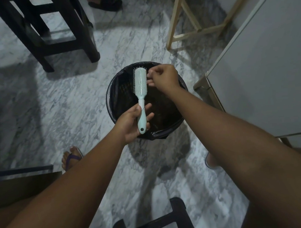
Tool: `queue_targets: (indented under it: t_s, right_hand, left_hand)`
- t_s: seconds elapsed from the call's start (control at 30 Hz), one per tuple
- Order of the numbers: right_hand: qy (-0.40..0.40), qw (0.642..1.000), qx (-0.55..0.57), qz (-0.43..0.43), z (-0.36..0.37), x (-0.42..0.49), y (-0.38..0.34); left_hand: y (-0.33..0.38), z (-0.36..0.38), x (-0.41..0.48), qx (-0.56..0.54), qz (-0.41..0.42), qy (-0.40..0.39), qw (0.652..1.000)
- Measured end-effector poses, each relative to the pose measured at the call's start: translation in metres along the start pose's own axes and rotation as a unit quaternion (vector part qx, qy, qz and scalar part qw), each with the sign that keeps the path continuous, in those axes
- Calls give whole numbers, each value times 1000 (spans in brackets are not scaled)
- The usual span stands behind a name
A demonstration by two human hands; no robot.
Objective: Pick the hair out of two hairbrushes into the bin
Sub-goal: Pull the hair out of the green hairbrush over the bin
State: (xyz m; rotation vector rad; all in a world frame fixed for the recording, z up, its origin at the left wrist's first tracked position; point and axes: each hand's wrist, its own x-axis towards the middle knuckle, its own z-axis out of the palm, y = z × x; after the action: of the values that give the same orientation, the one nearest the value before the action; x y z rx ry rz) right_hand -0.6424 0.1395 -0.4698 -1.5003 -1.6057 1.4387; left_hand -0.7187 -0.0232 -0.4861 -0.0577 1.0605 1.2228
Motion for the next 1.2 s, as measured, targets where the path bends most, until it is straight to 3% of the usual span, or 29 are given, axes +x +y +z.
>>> queue_targets:
  t_s: [0.1, 0.23, 0.5, 0.63, 0.77, 0.9, 1.0, 1.2]
  right_hand:
    - [-24, 999, 43, 15, -5, -3, 0]
    - [-92, 996, -16, -9, -5, -9, 9]
    - [-33, 984, -165, -56, -4, -10, 11]
    - [-48, 997, -65, -4, -6, -9, 8]
    - [14, 1000, -2, 0, -11, -6, -2]
    - [-2, 987, -149, -56, -6, -7, 6]
    - [-48, 981, -173, -73, -1, -15, 9]
    - [-11, 955, -270, -117, 0, -12, 3]
  left_hand:
    - [6, -2, -1, -18, -8, -26, 999]
    - [11, -3, -1, -6, -14, -45, 999]
    - [2, -1, -1, 25, -4, -6, 1000]
    - [-2, -5, 0, 18, 4, -1, 1000]
    - [-2, -10, 0, 25, 5, 12, 1000]
    - [-1, -8, 0, 30, 5, 15, 999]
    - [-1, -3, 0, 36, 1, 8, 999]
    - [-3, 2, 0, 87, 12, 6, 996]
